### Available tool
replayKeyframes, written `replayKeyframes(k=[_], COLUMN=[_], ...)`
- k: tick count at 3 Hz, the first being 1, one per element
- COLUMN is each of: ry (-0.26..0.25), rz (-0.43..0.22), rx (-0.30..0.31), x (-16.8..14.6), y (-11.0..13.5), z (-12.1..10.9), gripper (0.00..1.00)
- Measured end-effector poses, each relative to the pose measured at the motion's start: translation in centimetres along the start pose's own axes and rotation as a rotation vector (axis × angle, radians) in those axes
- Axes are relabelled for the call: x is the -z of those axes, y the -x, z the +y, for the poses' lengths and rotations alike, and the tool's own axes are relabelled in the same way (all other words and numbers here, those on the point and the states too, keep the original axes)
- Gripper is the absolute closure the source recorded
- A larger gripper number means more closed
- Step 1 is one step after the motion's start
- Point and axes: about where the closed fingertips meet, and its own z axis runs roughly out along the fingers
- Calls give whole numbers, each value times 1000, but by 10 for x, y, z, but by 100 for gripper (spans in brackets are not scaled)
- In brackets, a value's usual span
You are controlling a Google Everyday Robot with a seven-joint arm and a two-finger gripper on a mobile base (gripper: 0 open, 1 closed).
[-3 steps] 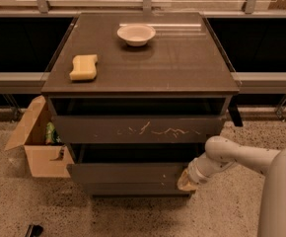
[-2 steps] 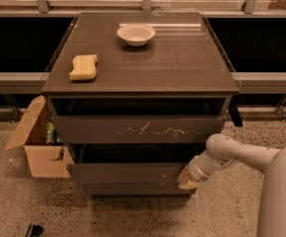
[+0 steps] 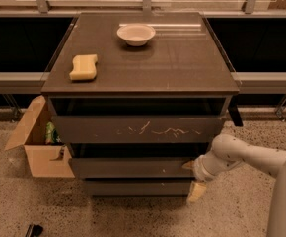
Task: Close middle drawer
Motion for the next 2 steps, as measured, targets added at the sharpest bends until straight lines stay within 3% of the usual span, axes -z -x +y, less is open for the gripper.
replayKeyframes(k=[1,2], ry=[-17,3], rz=[0,-22], rx=[-7,1], x=[24,54], y=[-7,-11], z=[18,40], gripper=[0,0])
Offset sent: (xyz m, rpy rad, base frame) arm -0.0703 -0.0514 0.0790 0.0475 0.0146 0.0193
